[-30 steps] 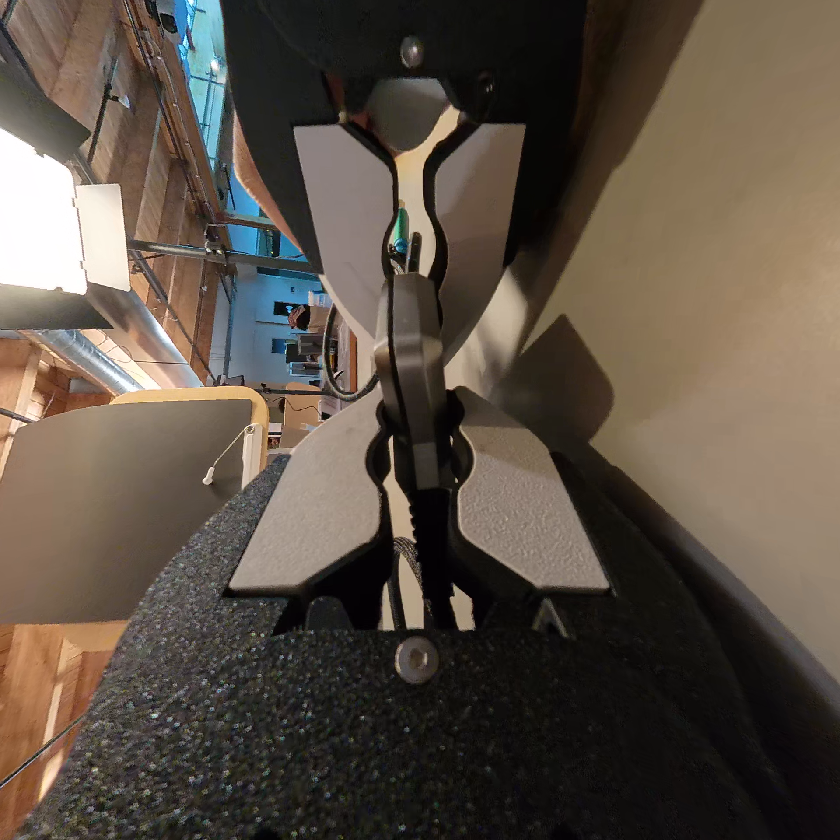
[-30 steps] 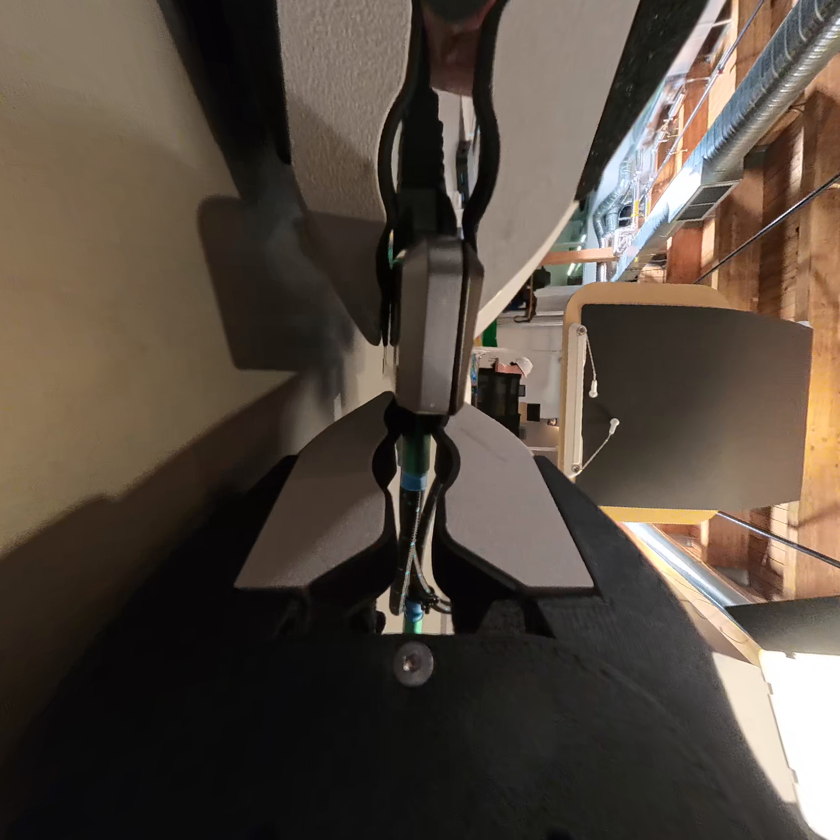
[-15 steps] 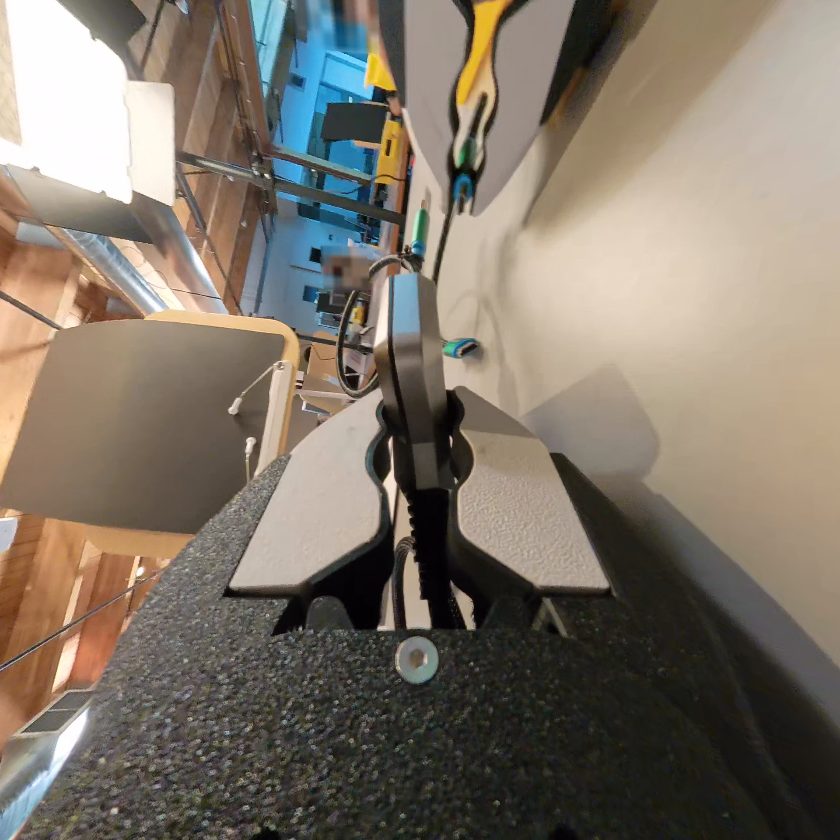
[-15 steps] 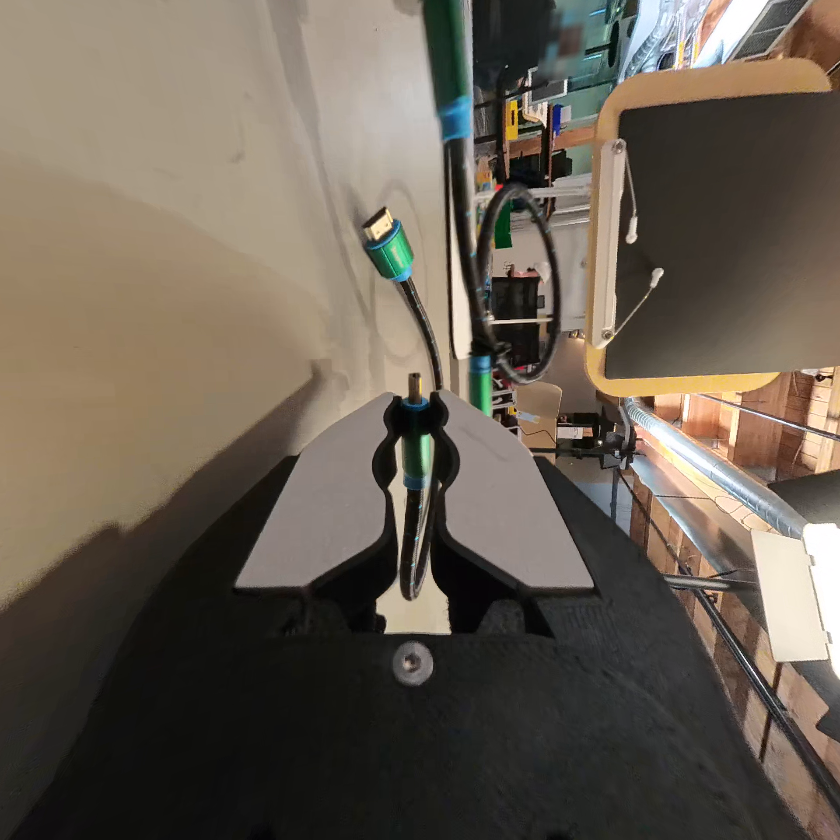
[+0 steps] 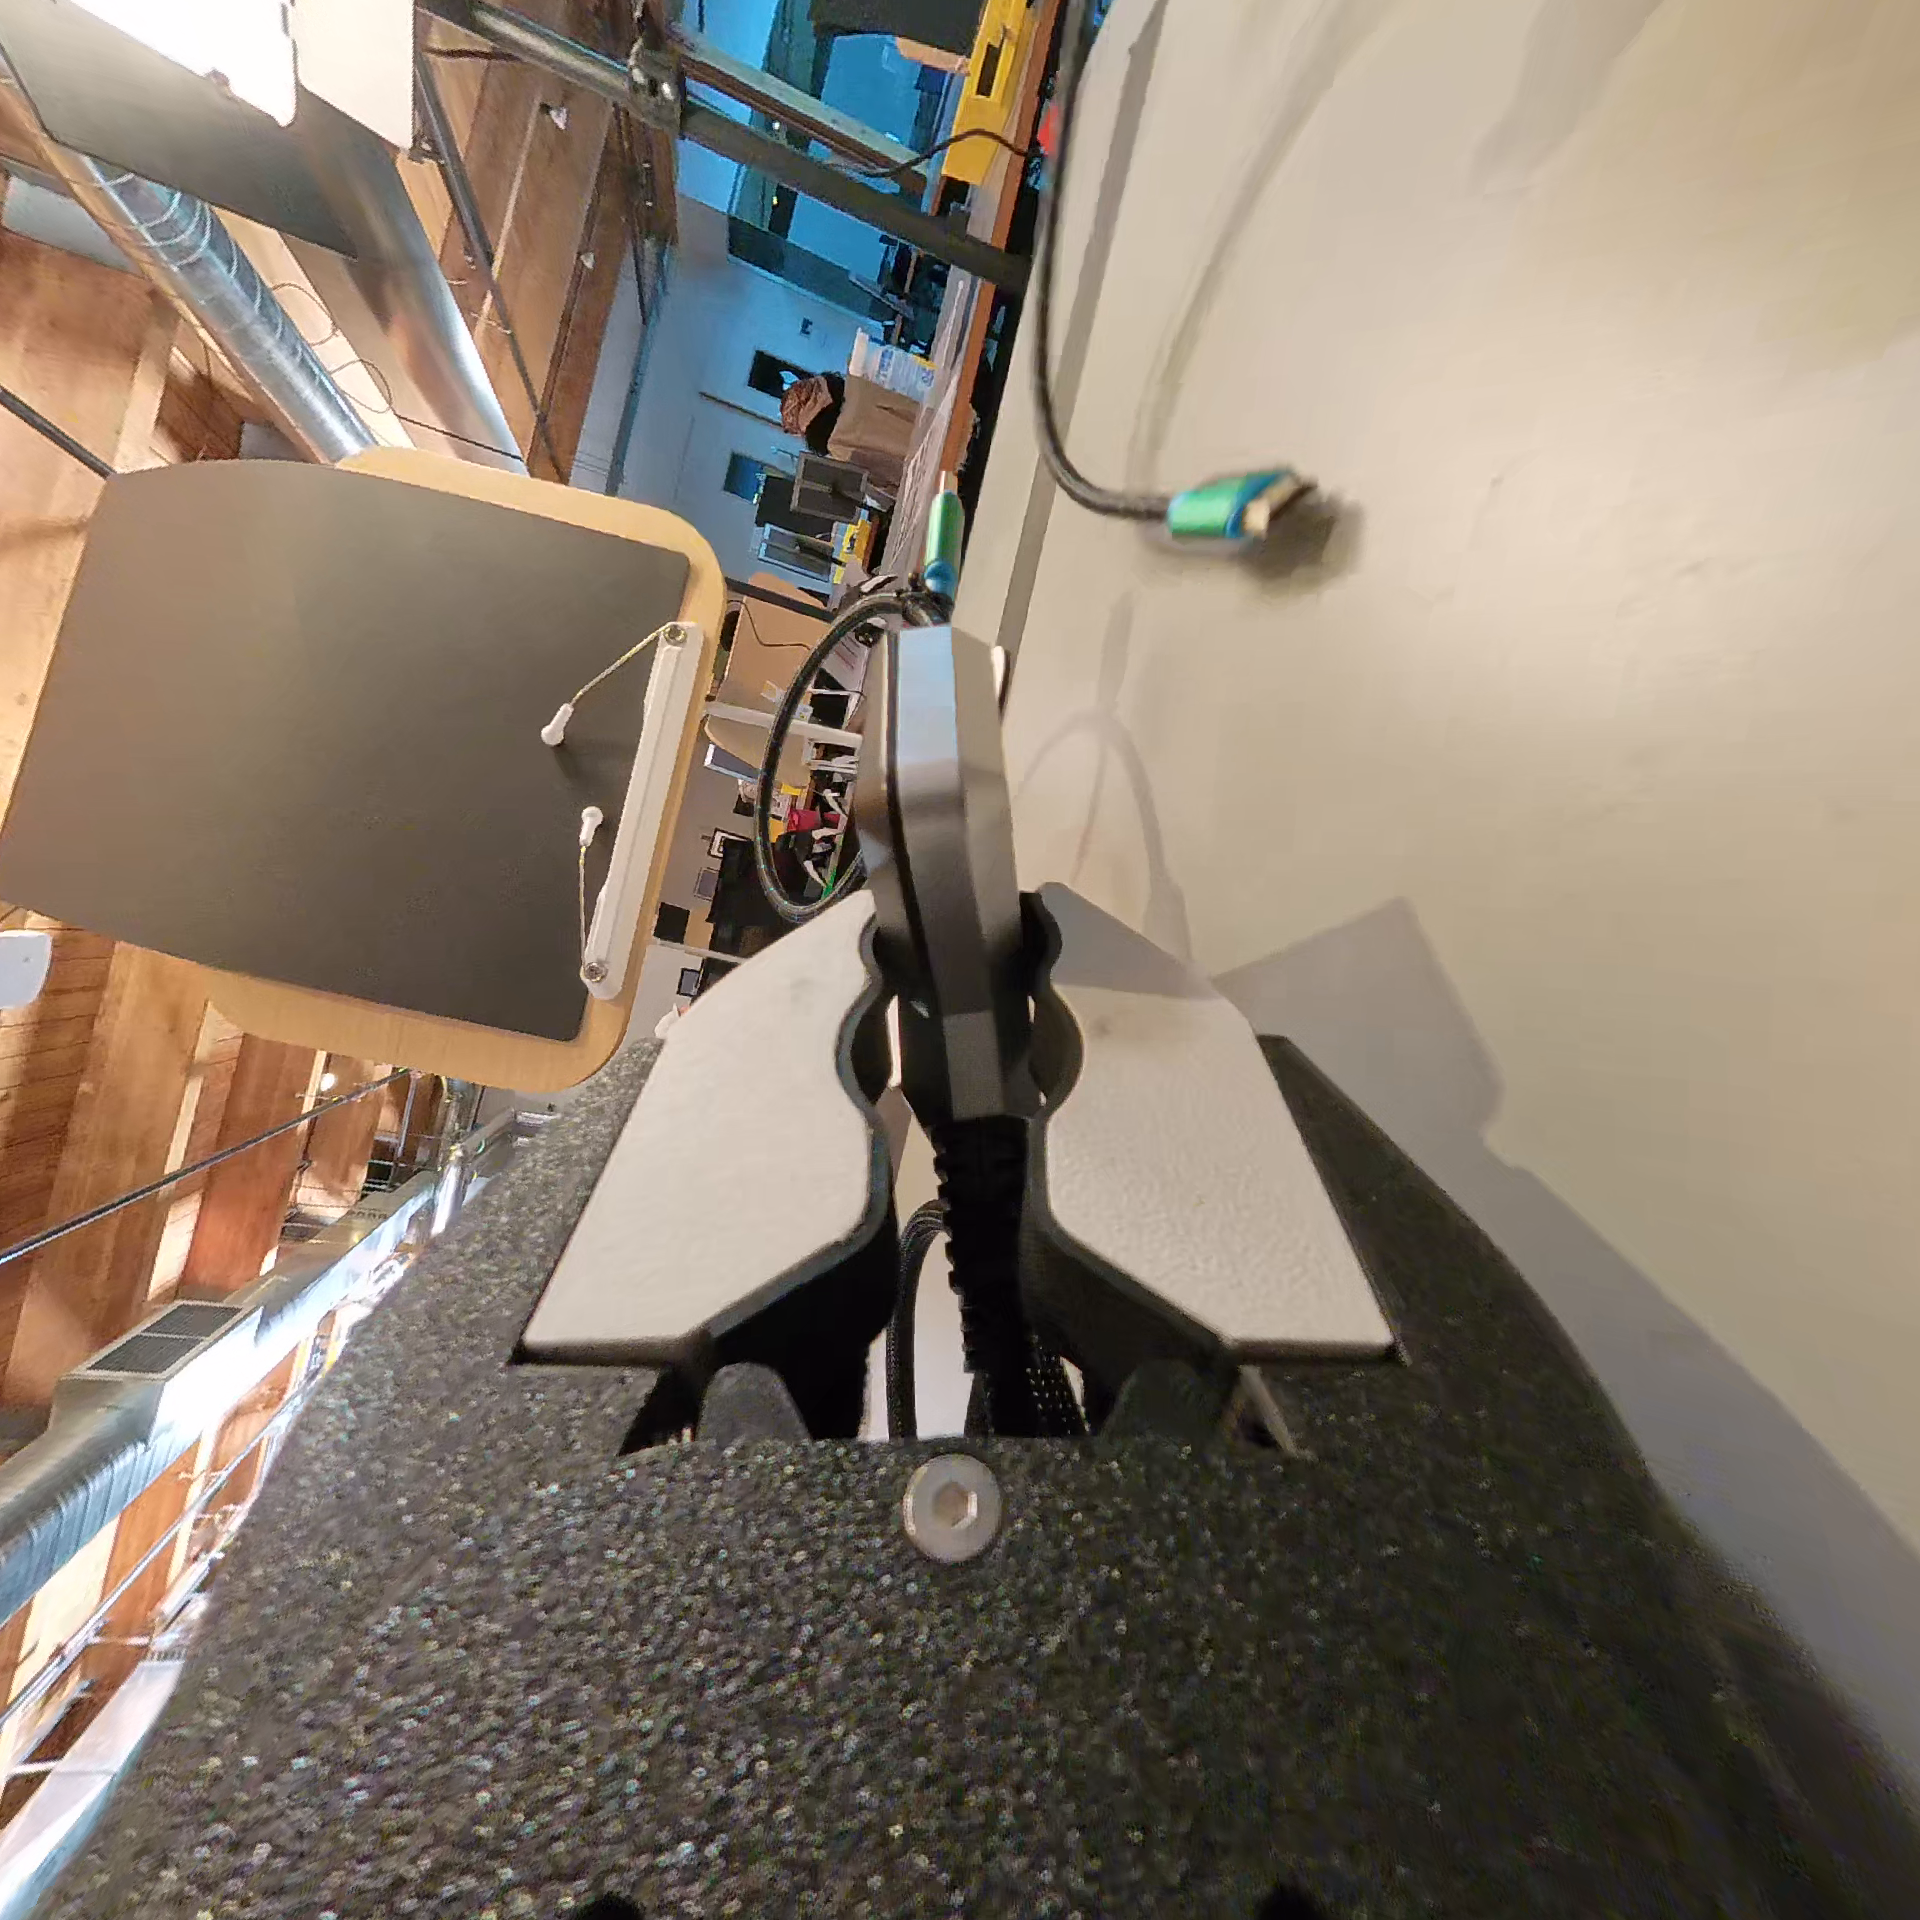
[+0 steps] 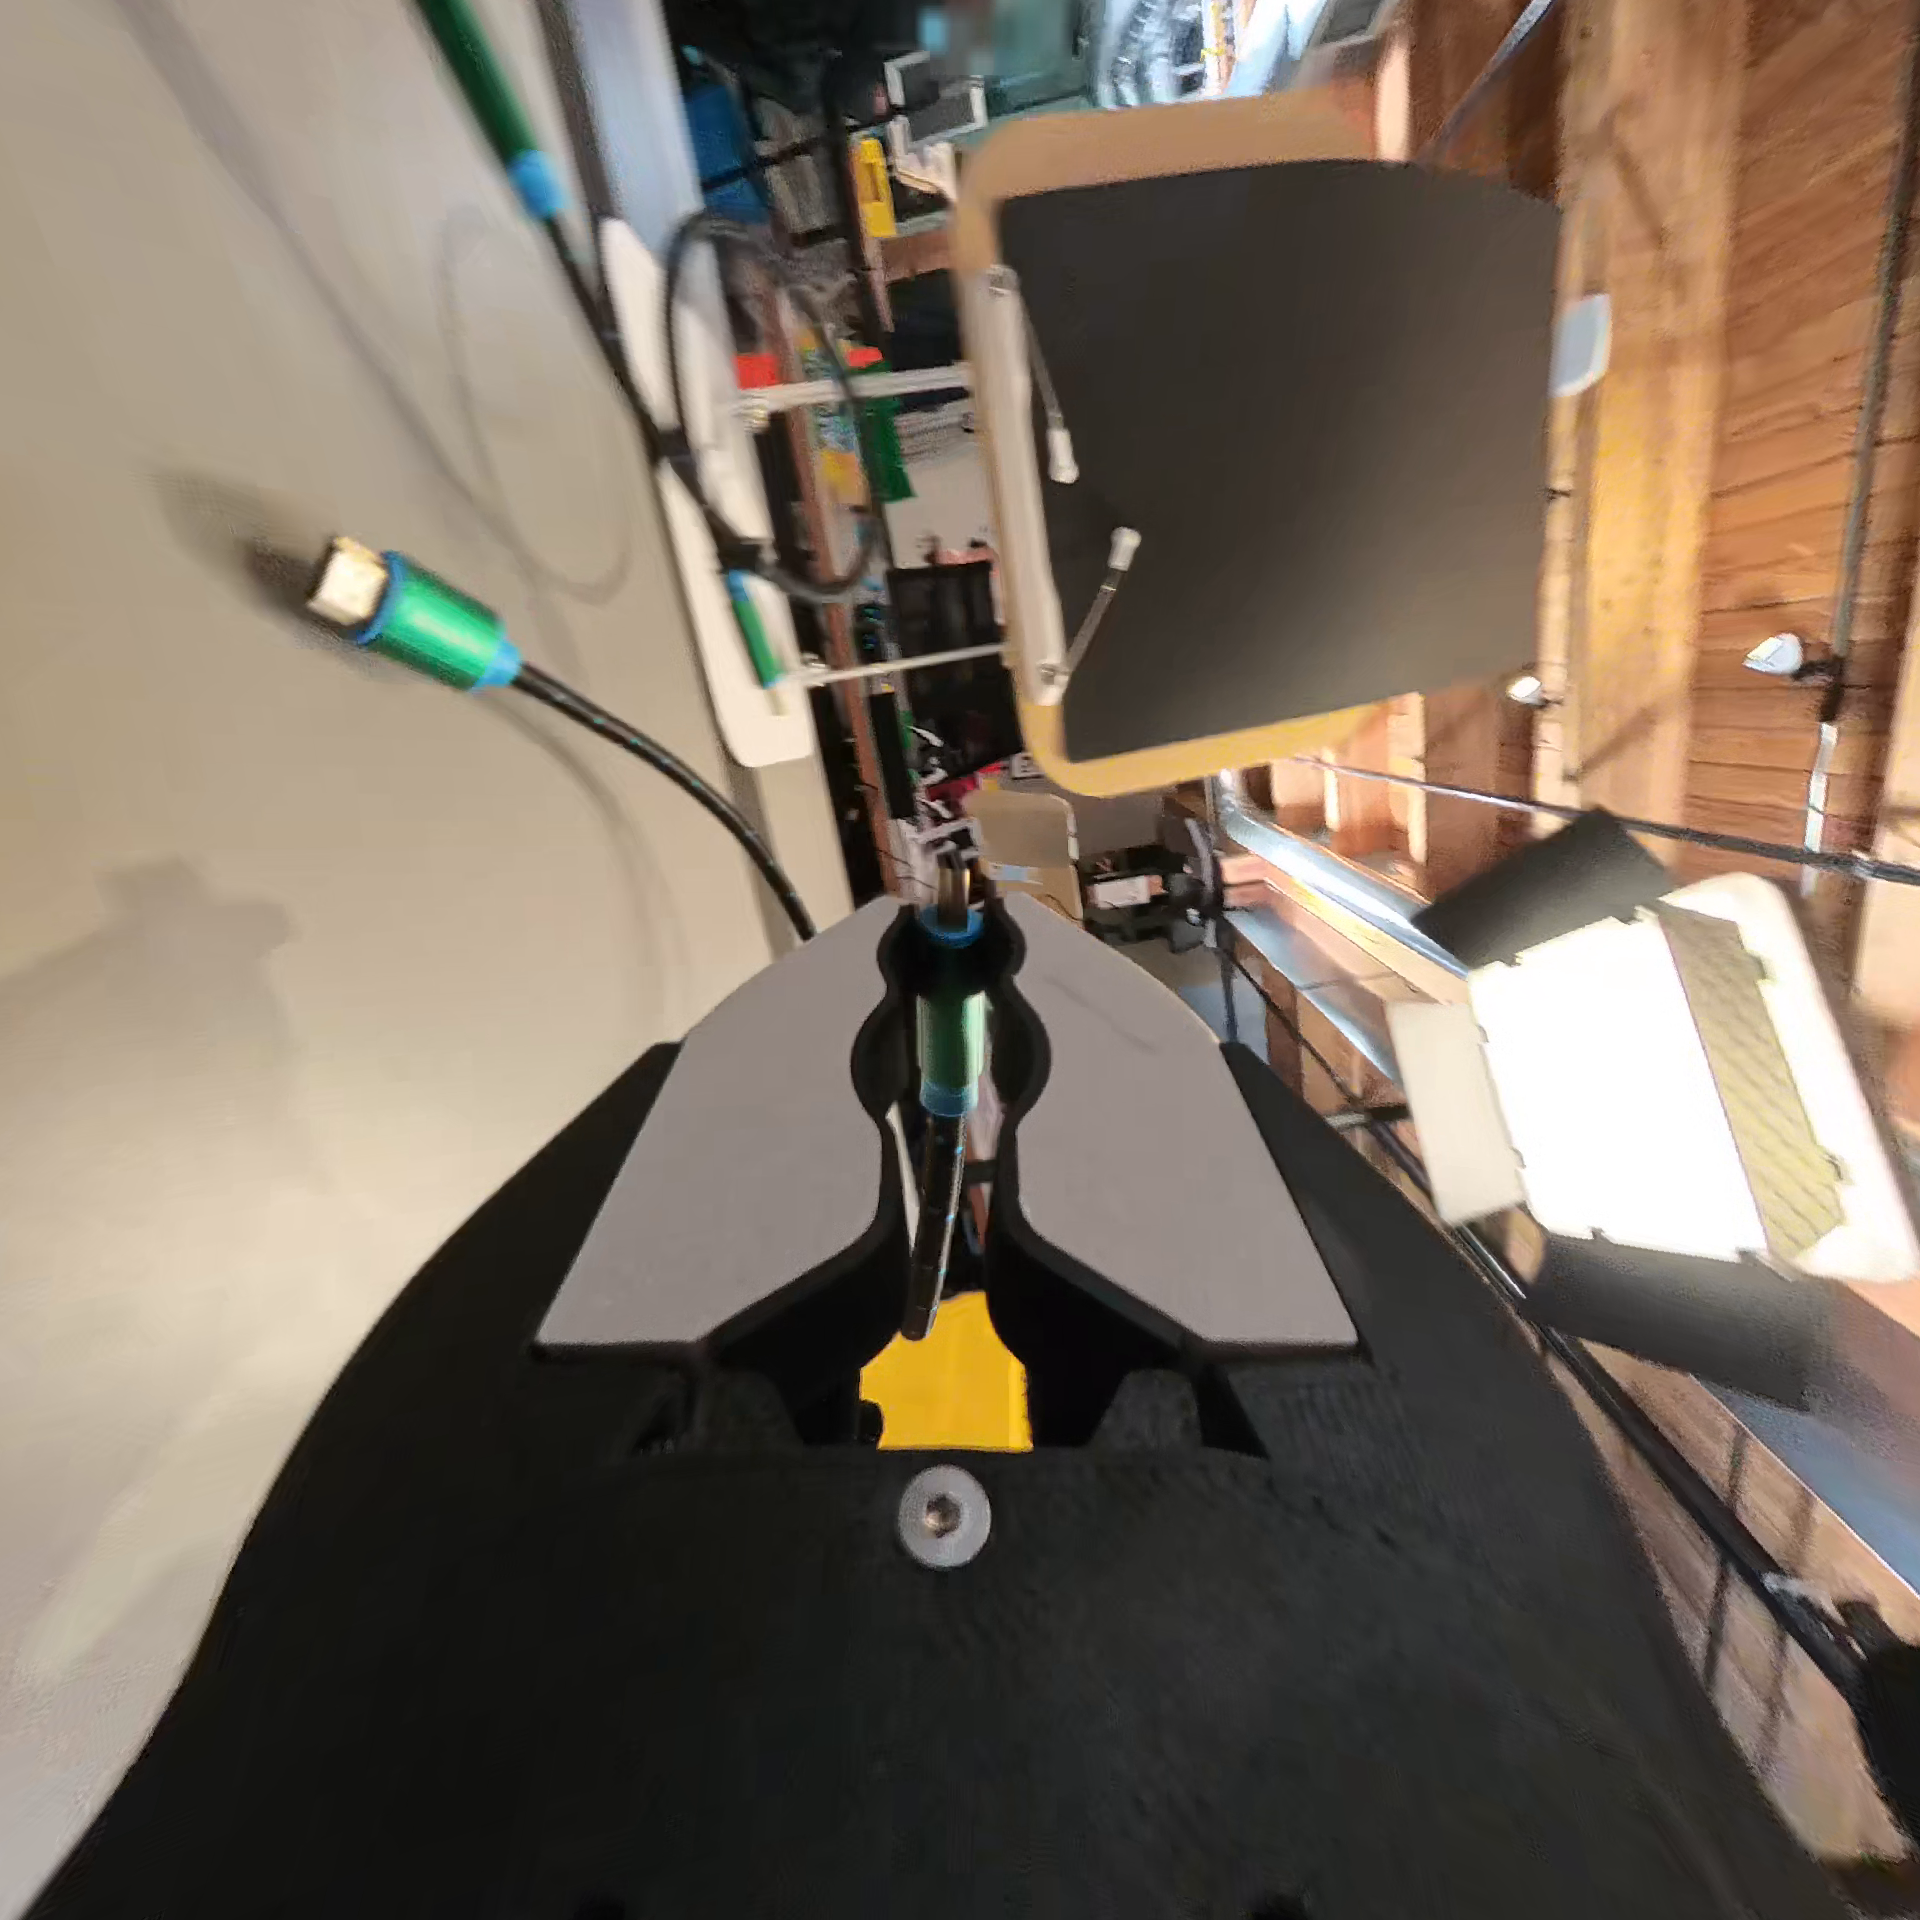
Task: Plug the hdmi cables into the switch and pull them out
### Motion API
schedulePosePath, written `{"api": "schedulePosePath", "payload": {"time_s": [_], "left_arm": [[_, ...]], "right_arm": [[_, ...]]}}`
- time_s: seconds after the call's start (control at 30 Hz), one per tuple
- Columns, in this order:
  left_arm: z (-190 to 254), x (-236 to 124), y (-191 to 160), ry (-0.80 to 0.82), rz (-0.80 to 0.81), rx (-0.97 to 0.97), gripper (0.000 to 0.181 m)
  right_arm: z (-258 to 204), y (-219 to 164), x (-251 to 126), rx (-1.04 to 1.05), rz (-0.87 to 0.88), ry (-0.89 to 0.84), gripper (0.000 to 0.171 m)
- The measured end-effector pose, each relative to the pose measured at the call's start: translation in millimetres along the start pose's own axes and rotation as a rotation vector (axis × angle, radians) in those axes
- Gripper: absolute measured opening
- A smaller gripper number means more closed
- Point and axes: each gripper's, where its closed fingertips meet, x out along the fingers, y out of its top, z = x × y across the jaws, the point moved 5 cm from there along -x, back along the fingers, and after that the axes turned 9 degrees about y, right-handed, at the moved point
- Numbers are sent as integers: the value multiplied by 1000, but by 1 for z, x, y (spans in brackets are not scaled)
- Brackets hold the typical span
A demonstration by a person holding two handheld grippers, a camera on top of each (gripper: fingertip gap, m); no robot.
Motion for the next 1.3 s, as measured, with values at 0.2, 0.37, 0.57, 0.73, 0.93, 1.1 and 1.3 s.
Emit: {"api": "schedulePosePath", "payload": {"time_s": [0.2,0.37,0.57,0.73,0.93,1.1,1.3], "left_arm": [[3,-2,2,-21,0,5,22],[3,-4,5,-23,8,9,22],[7,-4,10,-38,21,27,22],[10,-3,13,-46,29,31,22],[11,-7,14,-50,29,55,22],[12,-9,14,-58,31,54,22],[15,-9,16,-77,41,60,22]], "right_arm": [[84,-19,-66,82,-91,-190,12],[125,-81,-133,180,-283,-235,12],[98,-155,-190,332,-447,-40,12],[63,-188,-179,445,-495,79,12],[36,-189,-135,577,-453,272,12],[17,-191,-106,842,-408,442,15],[18,-193,-105,1256,-171,571,22]]}}
